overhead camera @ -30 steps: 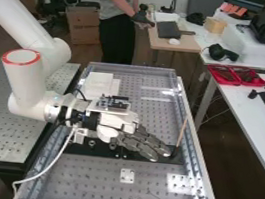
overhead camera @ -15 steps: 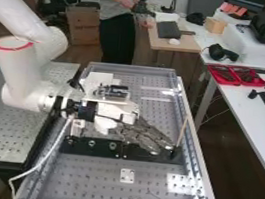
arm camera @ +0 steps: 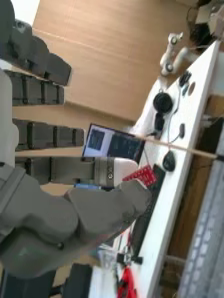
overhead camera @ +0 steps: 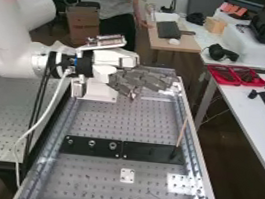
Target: Grab the pcb board and place it in the clear container
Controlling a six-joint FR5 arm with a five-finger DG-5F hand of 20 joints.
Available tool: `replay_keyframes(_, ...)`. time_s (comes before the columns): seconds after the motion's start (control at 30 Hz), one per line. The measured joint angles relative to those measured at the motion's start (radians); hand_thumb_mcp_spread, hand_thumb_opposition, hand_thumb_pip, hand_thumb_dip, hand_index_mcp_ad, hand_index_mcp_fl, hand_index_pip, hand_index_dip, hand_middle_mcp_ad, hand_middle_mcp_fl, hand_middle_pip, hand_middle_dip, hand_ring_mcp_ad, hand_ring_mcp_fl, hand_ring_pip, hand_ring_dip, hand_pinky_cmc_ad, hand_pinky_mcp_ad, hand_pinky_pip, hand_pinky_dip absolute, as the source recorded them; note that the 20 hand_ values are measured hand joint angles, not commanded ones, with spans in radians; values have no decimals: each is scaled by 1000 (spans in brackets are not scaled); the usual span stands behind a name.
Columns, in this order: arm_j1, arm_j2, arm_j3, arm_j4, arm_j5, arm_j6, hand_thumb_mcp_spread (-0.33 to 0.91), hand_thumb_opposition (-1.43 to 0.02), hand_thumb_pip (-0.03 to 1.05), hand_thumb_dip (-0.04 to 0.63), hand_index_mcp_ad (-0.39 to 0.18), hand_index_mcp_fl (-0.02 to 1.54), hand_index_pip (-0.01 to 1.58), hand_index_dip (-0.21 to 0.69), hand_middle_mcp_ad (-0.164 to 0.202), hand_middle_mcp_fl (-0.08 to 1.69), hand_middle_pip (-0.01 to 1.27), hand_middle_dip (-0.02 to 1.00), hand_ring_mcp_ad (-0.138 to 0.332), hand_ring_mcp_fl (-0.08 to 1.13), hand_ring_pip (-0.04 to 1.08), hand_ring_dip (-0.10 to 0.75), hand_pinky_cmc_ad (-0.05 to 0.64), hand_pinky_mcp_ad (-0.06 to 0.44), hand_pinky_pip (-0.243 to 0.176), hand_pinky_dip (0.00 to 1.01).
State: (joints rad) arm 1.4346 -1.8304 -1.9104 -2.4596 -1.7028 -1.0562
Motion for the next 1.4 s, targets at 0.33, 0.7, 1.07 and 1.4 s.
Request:
replay_keyframes(0.33,101,75,-11,33,-72,143,463,-890,658,248,-35,510,1520,79,51,264,127,176,230,47,99,38,278,168,-51,330)
replay_keyframes(0.7,179,37,12,125,-157,289,461,-890,595,248,-35,567,1518,124,51,265,127,188,234,51,99,38,278,168,-47,316)
replay_keyframes(1.07,245,-60,51,133,-190,330,461,-890,592,248,-35,564,1525,141,51,265,127,188,234,51,99,38,278,168,-42,302)
replay_keyframes(1.4,278,-131,65,139,-154,351,461,-888,592,248,-37,567,1531,155,58,267,127,188,234,51,99,38,290,168,-42,286)
